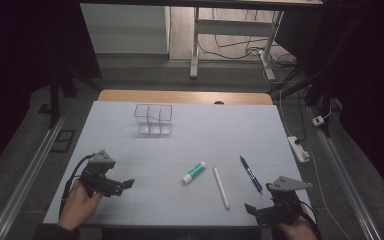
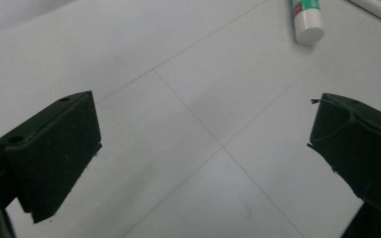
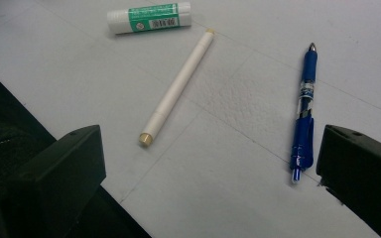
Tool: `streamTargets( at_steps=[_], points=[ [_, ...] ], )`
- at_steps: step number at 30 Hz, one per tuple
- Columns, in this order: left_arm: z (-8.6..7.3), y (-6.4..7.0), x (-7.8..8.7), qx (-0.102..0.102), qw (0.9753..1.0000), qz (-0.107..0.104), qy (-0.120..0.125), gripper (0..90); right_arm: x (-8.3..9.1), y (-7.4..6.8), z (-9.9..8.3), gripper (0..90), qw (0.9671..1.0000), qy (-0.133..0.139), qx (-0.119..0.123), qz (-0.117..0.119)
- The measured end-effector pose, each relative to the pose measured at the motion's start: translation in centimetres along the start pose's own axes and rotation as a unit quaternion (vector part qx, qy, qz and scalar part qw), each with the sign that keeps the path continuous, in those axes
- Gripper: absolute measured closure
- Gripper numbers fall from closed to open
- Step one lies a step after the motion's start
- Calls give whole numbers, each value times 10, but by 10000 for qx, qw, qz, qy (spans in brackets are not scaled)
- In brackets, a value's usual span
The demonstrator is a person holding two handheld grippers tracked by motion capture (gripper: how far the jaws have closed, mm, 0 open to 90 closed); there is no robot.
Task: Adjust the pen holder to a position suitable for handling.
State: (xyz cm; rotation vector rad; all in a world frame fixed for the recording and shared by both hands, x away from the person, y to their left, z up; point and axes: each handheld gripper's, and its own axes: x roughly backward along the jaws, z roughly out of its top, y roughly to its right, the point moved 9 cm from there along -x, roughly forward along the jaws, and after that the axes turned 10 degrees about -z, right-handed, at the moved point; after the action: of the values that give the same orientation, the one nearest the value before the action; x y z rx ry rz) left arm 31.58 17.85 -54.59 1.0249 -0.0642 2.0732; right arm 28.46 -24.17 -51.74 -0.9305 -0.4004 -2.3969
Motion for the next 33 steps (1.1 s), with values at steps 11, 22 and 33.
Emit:
streamTargets(
  at_steps=[11,22,33],
  points=[
    [27,-23,-20,1,9999,155,35,0,0,0,0,0,10000,-9,21,2],
    [46,-42,-38,-78,9998,170,-76,0,-1,-1,0,0,10000,-20,45,13],
    [65,-68,-63,-318,9980,462,-277,0,-1,-1,-1,0,9999,-51,86,4]
  ],
)
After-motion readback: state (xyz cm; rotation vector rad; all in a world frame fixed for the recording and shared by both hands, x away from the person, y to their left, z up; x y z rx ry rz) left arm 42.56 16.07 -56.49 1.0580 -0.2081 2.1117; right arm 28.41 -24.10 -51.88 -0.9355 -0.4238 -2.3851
